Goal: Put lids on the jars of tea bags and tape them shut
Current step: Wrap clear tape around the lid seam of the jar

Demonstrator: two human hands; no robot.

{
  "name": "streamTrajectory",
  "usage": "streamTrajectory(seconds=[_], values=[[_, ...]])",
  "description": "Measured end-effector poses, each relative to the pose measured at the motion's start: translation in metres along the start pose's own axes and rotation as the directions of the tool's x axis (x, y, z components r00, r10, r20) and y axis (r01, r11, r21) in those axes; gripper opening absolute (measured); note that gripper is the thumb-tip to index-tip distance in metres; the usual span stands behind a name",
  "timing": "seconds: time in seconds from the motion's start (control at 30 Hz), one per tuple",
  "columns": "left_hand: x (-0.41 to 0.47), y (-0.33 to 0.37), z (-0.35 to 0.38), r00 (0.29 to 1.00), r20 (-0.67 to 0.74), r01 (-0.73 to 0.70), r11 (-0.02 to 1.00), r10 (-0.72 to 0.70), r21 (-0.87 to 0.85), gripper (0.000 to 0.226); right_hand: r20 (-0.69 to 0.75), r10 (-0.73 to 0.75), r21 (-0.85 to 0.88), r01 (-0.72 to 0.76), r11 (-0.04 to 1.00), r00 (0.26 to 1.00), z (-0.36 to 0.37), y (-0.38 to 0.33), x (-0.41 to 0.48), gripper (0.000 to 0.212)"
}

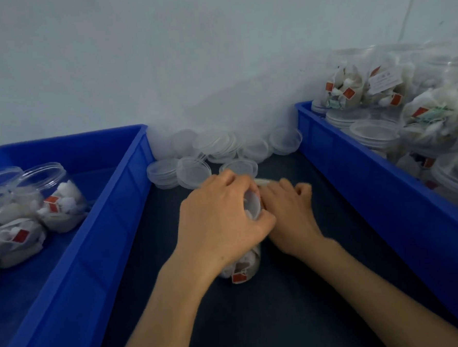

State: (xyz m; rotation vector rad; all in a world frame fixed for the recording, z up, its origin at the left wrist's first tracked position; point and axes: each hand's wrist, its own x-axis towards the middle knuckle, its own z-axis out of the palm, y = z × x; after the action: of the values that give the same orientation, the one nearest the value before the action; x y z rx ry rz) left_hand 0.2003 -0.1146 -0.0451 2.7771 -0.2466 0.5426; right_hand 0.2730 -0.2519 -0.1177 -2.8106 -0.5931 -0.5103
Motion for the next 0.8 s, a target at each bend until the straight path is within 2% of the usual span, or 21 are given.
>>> streamTrajectory(seconds=[0.13,0.2,0.27,0.33,0.4,0.47,0.53,0.6,0.63,0.7,0.73,0.8], values=[[0.007,0.003,0.003,0.994,0.030,0.104,0.994,-0.104,-0.015,0.027,0.083,0.020,0.048,-0.024,0.999,0.996,0.012,0.009,-0.016,0.026],[0.011,0.008,0.004,0.985,0.014,0.170,0.985,-0.169,-0.037,0.022,0.058,0.014,0.056,-0.017,0.998,0.998,0.014,0.009,-0.018,0.036],[0.013,0.010,0.006,0.974,-0.015,0.225,0.973,-0.227,-0.055,0.016,0.011,-0.003,0.098,0.002,0.995,1.000,0.012,0.011,-0.019,0.031],[0.012,0.008,0.006,0.968,-0.052,0.242,0.967,-0.246,-0.083,0.016,0.024,-0.029,0.164,0.025,0.986,0.999,0.010,0.014,-0.020,0.020],[0.007,0.003,0.007,0.969,-0.084,0.215,0.960,-0.233,-0.180,0.018,0.062,-0.035,0.177,0.024,0.984,0.997,0.008,0.014,-0.021,0.022],[0.001,-0.007,0.009,0.965,-0.147,0.151,0.919,-0.217,-0.364,0.015,0.009,-0.054,0.170,0.052,0.984,0.998,0.005,0.012,-0.019,0.027],[-0.007,-0.013,0.017,0.932,-0.242,0.069,0.789,-0.269,-0.610,0.010,-0.143,-0.067,0.406,0.120,0.906,0.987,-0.003,0.004,-0.020,0.033],[-0.017,-0.016,0.028,0.883,-0.270,0.009,0.590,-0.383,-0.808,0.016,-0.223,-0.041,0.730,0.195,0.656,0.974,-0.009,-0.012,-0.026,0.047],[-0.021,-0.016,0.035,0.860,-0.236,0.014,0.485,-0.451,-0.875,0.021,-0.213,-0.041,0.820,0.201,0.536,0.976,-0.009,-0.022,-0.030,0.055],[-0.027,-0.014,0.046,0.807,-0.090,0.072,0.249,-0.584,-0.966,0.037,-0.141,-0.052,0.919,0.151,0.363,0.989,-0.007,-0.040,-0.039,0.069],[-0.029,-0.014,0.050,0.772,-0.031,0.101,0.171,-0.634,-0.980,0.045,-0.098,-0.053,0.942,0.110,0.317,0.994,-0.006,-0.044,-0.041,0.075],[-0.030,-0.013,0.053,0.737,-0.017,0.125,0.161,-0.676,-0.979,0.052,-0.056,-0.061,0.939,0.073,0.337,0.997,-0.006,-0.044,-0.042,0.088]])
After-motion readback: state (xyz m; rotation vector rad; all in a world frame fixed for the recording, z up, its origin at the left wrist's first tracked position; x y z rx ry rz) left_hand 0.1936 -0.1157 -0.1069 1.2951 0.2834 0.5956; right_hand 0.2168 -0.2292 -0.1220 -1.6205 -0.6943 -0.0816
